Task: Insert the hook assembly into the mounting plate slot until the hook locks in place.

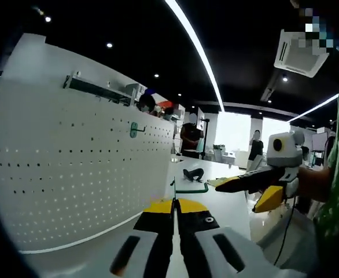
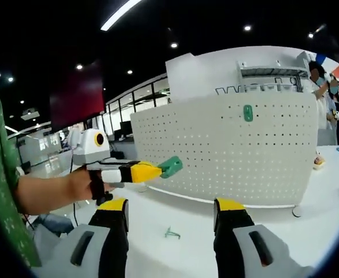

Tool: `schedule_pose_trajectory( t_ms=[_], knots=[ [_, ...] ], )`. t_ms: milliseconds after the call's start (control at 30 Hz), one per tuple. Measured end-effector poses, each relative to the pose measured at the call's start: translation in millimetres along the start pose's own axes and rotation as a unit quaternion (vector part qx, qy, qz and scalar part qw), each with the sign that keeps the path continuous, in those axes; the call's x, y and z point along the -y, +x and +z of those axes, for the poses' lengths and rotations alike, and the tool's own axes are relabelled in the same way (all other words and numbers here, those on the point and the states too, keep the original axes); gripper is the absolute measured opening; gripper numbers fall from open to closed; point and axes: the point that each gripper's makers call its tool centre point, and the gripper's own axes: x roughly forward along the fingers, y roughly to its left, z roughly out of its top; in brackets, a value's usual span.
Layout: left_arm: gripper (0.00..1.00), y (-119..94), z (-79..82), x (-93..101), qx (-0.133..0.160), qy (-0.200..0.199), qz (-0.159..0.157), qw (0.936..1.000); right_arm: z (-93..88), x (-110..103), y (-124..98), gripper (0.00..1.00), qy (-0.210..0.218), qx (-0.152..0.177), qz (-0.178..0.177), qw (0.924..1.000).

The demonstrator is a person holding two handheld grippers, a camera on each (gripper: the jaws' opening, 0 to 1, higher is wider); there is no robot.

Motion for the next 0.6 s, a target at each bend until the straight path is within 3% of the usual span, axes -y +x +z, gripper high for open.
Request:
schedule_pose_trajectory(
  t_ms=[267,600],
  knots=[
    [0.02,-16,21.8,10.6,0.044,0.009,0.017,0.9989,26.9,-9,-5,0.46,0.054,0.038,0.016,0.9977],
    [0.02,-30,55.3,27.2,0.098,0.031,0.033,0.9941,61.4,-24,-7,0.29,0.08,0.083,0.036,0.9927]
  ],
)
